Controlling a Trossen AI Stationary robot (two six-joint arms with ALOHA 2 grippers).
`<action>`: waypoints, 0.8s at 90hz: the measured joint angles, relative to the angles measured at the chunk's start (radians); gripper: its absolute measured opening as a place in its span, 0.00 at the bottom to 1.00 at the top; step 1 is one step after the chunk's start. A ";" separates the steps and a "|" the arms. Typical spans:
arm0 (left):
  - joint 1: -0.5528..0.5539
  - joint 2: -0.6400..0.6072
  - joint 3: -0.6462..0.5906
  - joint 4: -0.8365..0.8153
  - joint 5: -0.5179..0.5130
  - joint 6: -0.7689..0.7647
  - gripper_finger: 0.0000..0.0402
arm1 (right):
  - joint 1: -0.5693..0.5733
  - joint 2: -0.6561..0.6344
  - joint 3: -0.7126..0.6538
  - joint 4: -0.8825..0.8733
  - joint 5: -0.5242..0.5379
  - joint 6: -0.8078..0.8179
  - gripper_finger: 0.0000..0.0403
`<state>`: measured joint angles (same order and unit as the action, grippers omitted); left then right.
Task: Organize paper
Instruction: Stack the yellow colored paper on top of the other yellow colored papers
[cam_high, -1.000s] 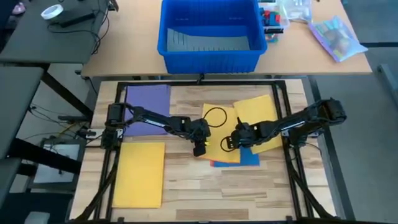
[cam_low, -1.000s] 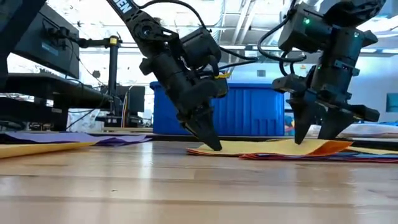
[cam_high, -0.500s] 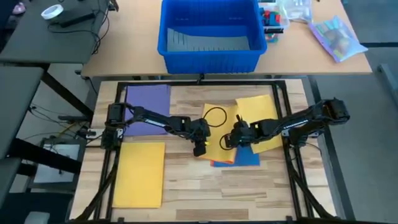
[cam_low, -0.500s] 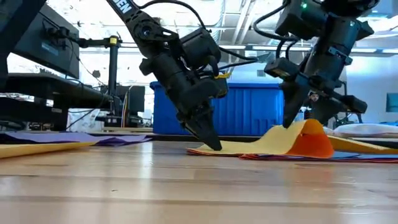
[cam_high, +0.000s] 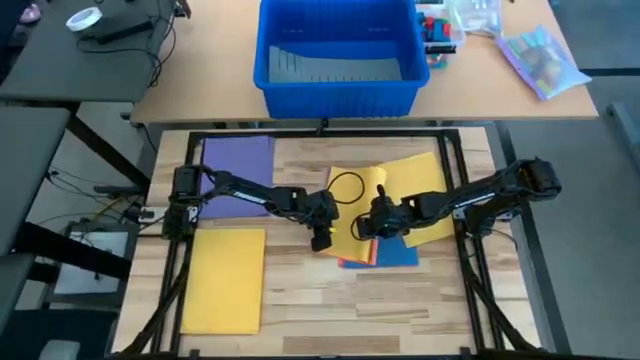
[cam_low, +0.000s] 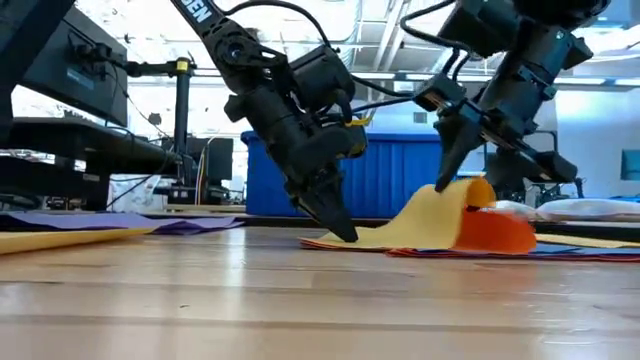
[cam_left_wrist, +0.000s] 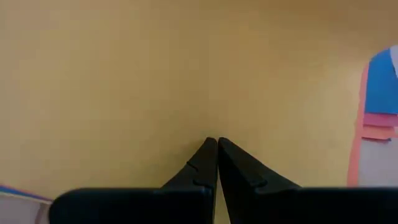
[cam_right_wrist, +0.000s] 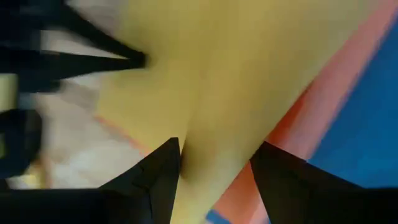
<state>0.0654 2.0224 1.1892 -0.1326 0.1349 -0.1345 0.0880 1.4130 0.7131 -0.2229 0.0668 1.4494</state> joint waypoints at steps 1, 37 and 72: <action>0.000 0.000 0.000 0.000 0.000 0.000 0.00 | 0.000 -0.002 0.001 0.011 0.000 -0.005 0.45; 0.000 0.001 0.000 0.005 0.002 -0.001 0.00 | -0.038 -0.001 0.002 -0.051 0.093 -0.015 0.45; 0.000 0.001 -0.001 0.009 0.017 0.022 0.00 | -0.034 -0.001 0.002 0.029 0.124 -0.122 0.46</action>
<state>0.0650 2.0232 1.1881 -0.1233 0.1521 -0.1128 0.0543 1.4124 0.7151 -0.1938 0.1911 1.3275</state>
